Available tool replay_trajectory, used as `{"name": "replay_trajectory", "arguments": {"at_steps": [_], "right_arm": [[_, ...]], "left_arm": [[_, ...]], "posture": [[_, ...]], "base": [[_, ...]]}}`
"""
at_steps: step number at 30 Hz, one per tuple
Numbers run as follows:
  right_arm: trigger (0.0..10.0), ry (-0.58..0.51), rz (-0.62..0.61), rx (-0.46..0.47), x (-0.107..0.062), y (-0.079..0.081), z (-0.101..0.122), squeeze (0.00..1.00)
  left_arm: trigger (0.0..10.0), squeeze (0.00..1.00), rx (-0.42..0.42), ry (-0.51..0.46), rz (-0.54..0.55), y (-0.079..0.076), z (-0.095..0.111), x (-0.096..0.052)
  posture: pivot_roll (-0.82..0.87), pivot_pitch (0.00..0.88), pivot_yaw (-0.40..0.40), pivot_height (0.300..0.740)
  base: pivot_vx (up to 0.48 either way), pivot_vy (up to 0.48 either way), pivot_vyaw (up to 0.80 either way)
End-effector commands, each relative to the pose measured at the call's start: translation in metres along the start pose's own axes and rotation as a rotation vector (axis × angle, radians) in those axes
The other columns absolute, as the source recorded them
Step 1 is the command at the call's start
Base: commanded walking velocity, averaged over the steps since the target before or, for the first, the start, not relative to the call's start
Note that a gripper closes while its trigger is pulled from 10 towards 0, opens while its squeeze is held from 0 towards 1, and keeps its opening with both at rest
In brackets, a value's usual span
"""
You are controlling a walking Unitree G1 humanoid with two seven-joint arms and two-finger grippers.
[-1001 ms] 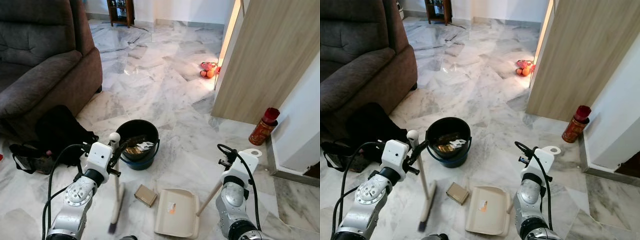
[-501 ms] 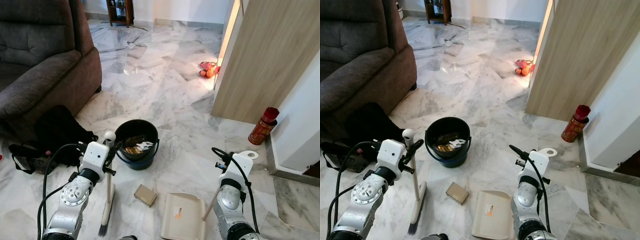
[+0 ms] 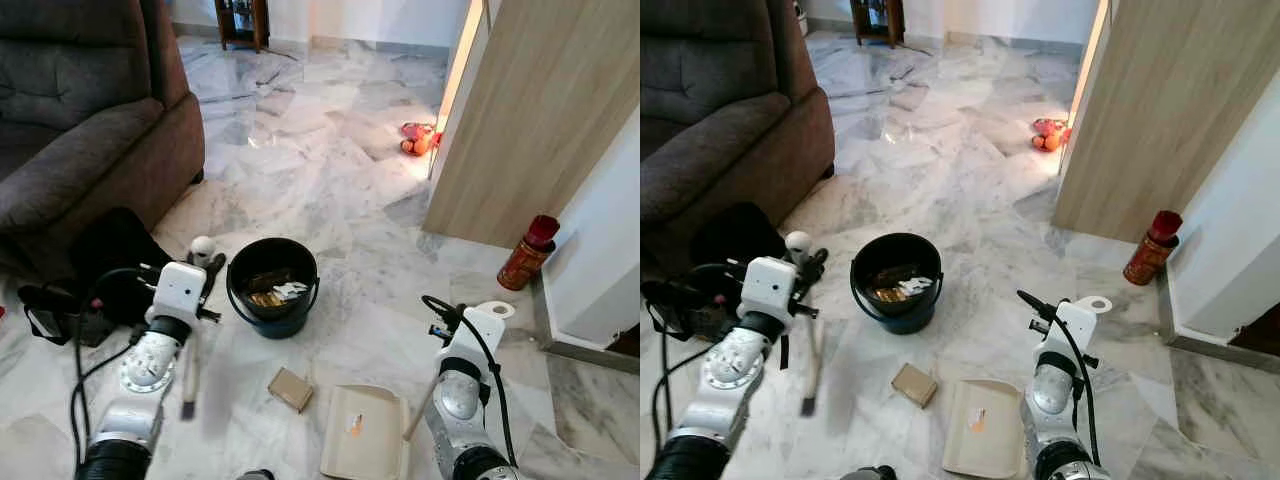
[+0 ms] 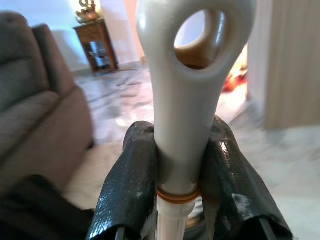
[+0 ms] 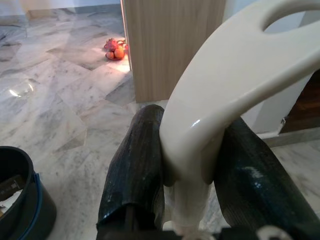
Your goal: Sweep floor
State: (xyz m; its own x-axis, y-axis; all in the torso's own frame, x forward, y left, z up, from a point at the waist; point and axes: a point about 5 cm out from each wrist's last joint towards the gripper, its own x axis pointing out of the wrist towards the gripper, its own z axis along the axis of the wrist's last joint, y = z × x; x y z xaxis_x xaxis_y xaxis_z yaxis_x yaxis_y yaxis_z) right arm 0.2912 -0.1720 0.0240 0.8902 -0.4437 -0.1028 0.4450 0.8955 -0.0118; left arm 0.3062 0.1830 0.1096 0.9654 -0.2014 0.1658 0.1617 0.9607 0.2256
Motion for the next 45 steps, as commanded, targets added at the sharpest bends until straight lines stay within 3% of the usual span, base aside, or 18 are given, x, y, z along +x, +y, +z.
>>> {"name": "replay_trajectory", "arguments": {"at_steps": [1,2,9,19,36,45], "right_arm": [[10.0,0.002,0.004,0.015,-0.002,0.001,-0.001,0.00],[10.0,0.001,0.003,0.015,-0.002,0.000,-0.001,0.00],[10.0,0.000,0.005,0.011,-0.002,-0.001,-0.002,0.00],[10.0,0.000,0.005,0.007,-0.004,-0.001,-0.003,0.00],[10.0,-0.003,0.004,-0.003,-0.003,-0.003,-0.003,0.00],[10.0,-0.011,0.005,-0.009,-0.001,-0.004,-0.001,0.00]], "left_arm": [[10.0,0.00,-0.057,-0.033,0.002,0.003,0.008,0.007],[10.0,0.00,-0.101,-0.026,-0.017,0.000,0.007,0.009],[10.0,0.00,-0.142,0.002,-0.091,-0.009,0.003,0.005],[10.0,0.00,-0.084,-0.026,-0.077,0.001,0.011,-0.001],[10.0,0.00,-0.074,0.046,-0.077,-0.005,-0.007,-0.003],[10.0,0.00,-0.208,0.073,-0.064,-0.007,-0.012,0.000]], "posture": [[0.17,0.101,-0.008,0.740],[0.17,0.103,-0.009,0.740],[0.16,0.109,-0.010,0.740],[0.17,0.113,-0.009,0.740],[0.16,0.111,-0.016,0.740],[0.15,0.108,-0.023,0.740]], "base": [[0.000,0.000,0.00],[0.000,0.000,0.00],[0.000,0.000,0.00],[0.000,0.000,0.00],[0.000,0.000,0.00],[0.000,0.000,0.00]]}}
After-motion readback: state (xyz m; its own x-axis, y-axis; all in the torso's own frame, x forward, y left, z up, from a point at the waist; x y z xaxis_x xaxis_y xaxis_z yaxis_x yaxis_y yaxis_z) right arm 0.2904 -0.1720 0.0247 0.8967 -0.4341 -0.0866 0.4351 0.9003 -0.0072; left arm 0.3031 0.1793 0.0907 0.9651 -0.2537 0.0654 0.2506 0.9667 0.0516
